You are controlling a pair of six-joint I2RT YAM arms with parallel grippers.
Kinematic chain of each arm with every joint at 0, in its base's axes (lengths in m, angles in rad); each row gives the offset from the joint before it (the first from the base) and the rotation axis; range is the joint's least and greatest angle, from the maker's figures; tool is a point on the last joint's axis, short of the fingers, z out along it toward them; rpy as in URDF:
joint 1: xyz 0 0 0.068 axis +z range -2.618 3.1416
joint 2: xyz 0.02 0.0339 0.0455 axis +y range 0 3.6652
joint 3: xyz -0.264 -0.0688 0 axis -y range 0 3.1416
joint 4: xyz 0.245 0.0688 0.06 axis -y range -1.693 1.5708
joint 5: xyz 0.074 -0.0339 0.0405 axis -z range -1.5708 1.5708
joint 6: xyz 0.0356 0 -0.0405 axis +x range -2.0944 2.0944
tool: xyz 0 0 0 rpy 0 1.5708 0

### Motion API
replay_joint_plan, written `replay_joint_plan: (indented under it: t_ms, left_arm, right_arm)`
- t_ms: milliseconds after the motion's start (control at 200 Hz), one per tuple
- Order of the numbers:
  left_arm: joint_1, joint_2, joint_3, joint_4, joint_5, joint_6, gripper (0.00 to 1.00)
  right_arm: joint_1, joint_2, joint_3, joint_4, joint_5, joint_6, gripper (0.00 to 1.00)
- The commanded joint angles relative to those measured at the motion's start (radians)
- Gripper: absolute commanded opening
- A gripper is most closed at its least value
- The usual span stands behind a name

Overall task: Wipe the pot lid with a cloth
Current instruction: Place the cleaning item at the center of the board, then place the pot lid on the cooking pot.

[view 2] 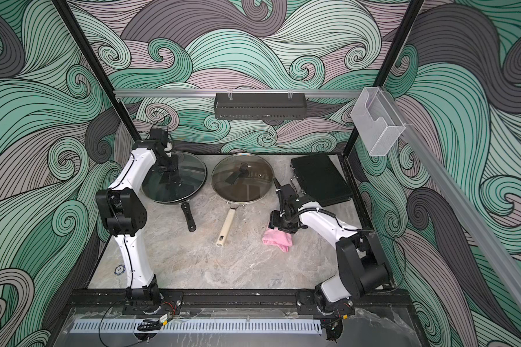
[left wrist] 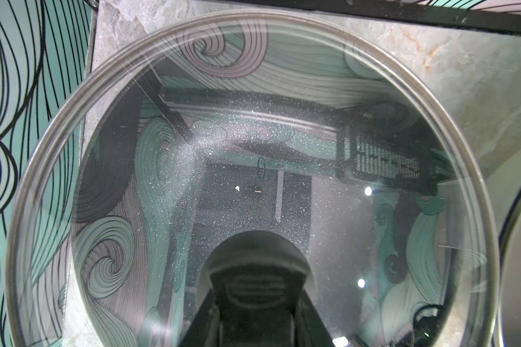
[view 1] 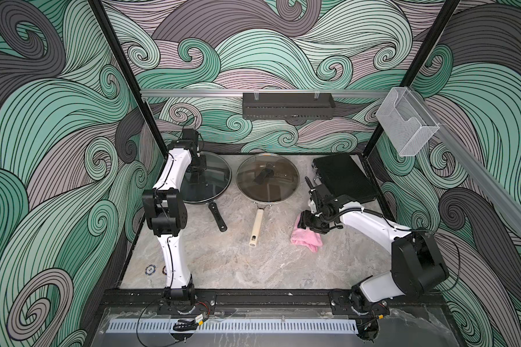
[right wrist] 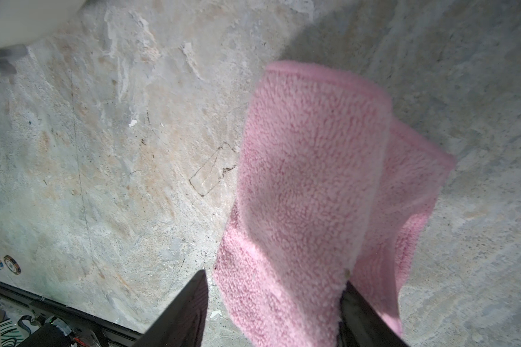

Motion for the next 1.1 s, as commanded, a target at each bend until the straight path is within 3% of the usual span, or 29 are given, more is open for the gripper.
replay_joint_plan:
  t_ms: [0,1096]
  left_arm:
    - [0.010,-0.016,0.072,0.067,-0.020,0.007,0.00]
    - [0.023,0.010,-0.021,0.185,0.012,-0.032,0.00]
  right_arm:
    - [-0.007,0.010,0.023,-0.019,-0.007,0.017,0.65]
    - [-0.006,0.038,0.039,-0.018,-0.010,0.021,0.65]
